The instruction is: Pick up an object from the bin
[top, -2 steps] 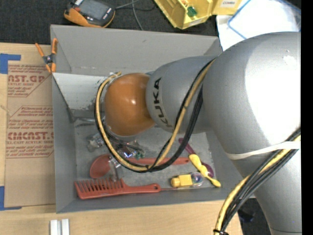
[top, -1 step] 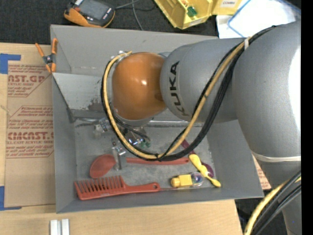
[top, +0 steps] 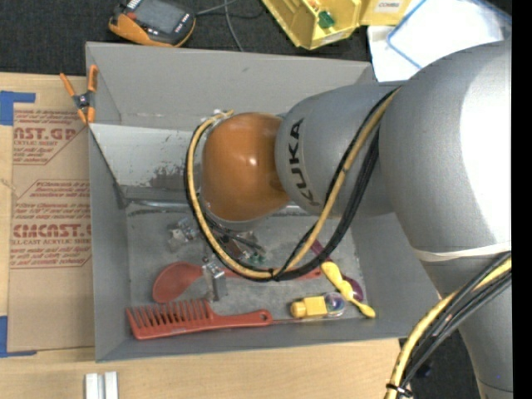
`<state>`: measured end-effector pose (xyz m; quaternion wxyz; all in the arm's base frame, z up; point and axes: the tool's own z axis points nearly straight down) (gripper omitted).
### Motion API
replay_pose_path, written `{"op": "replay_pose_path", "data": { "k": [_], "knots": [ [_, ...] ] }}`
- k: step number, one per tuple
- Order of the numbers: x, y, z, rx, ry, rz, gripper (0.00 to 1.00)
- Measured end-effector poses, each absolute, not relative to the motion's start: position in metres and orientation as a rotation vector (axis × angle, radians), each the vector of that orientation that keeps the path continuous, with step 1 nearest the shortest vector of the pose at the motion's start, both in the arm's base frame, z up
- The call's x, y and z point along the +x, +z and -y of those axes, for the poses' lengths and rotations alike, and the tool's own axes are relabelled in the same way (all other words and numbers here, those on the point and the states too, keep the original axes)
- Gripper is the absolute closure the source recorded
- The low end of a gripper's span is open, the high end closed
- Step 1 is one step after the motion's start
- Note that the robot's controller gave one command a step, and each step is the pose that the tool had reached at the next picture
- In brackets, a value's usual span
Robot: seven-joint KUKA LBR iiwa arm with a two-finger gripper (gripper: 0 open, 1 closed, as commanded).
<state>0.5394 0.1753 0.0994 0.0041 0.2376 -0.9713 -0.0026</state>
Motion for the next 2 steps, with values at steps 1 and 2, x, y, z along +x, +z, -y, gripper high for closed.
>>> {"op": "replay_pose_path", "data": {
  "k": [1,2],
  "knots": [
    [0.533,0.069,-0.201,1.101,-0.009,2.956,0.0],
    [0.565,0.07,-0.184,0.59,-0.01,3.084,1.0]
  ]
}}
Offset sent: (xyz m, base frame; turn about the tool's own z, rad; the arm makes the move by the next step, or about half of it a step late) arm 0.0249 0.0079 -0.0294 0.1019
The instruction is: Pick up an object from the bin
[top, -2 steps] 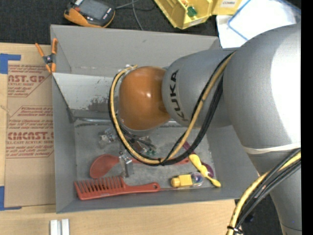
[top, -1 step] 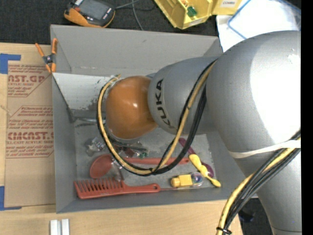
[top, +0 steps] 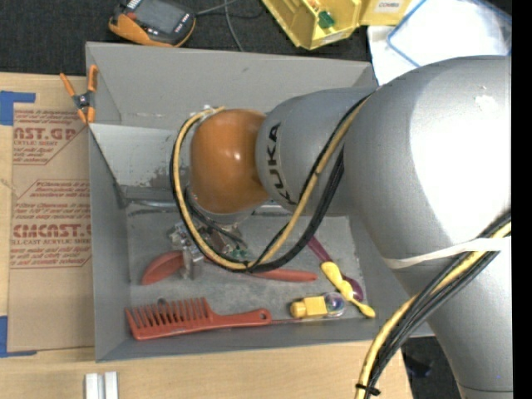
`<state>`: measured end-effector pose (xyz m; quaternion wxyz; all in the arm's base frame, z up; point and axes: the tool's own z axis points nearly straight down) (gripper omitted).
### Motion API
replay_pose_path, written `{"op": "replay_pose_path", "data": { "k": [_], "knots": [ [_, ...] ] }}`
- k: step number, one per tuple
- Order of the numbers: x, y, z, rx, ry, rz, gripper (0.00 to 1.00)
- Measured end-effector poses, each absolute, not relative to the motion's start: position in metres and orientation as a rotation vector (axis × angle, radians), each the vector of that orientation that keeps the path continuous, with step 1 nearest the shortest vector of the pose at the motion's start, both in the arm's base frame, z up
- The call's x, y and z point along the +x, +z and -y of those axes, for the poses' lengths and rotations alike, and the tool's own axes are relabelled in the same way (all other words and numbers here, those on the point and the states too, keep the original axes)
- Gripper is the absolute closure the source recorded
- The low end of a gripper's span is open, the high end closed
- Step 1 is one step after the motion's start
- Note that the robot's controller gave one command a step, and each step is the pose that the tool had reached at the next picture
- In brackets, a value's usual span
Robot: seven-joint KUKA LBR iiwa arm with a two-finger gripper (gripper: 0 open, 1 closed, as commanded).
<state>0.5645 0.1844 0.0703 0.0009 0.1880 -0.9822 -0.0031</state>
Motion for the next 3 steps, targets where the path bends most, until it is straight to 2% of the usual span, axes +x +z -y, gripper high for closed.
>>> {"op": "replay_pose_path", "data": {
  "k": [2,3],
  "knots": [
    [0.564,0.071,-0.184,0.589,-0.011,3.084,1.0],
    [0.563,0.094,-0.184,0.589,-0.011,3.081,1.0]
  ]
}}
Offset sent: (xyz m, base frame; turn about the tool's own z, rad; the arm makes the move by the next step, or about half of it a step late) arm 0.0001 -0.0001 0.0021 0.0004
